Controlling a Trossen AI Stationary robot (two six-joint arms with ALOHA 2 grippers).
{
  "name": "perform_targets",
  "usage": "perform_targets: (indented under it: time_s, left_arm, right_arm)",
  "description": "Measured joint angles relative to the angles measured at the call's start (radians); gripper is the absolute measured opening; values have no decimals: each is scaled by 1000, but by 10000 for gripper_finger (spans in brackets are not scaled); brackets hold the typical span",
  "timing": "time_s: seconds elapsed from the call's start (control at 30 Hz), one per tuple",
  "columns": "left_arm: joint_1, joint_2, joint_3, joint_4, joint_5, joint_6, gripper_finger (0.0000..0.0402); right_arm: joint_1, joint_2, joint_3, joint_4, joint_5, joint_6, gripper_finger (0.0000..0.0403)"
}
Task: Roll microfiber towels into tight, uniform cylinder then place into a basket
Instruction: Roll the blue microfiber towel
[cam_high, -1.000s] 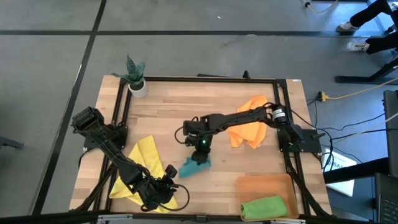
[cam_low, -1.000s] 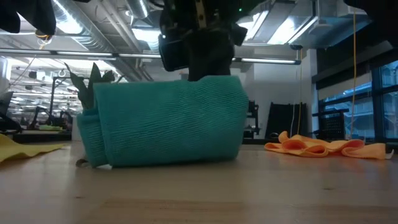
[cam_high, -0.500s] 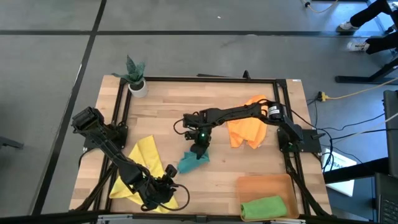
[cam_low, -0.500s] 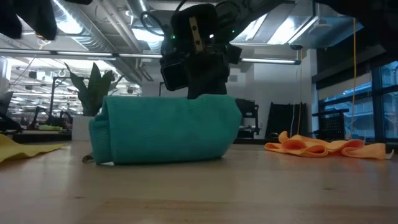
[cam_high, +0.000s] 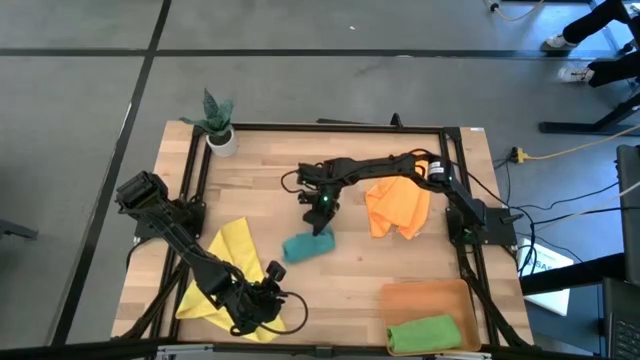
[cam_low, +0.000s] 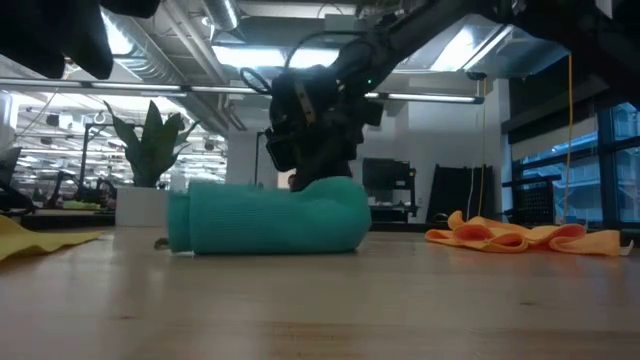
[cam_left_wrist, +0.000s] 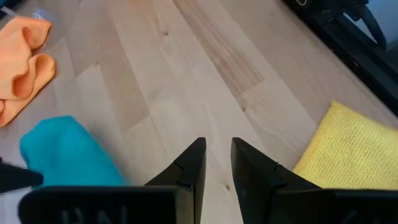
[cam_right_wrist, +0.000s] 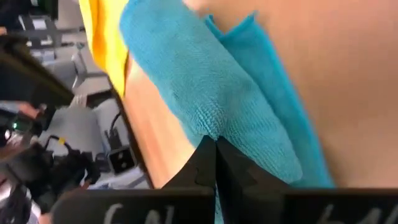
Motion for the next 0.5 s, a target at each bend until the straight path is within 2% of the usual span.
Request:
perform_targets:
  time_s: [0.5]
  left_arm:
    - [0,0,-1,-17,0,-2,66]
  right_arm:
    - [-28,38,-1,18,223,-58,0]
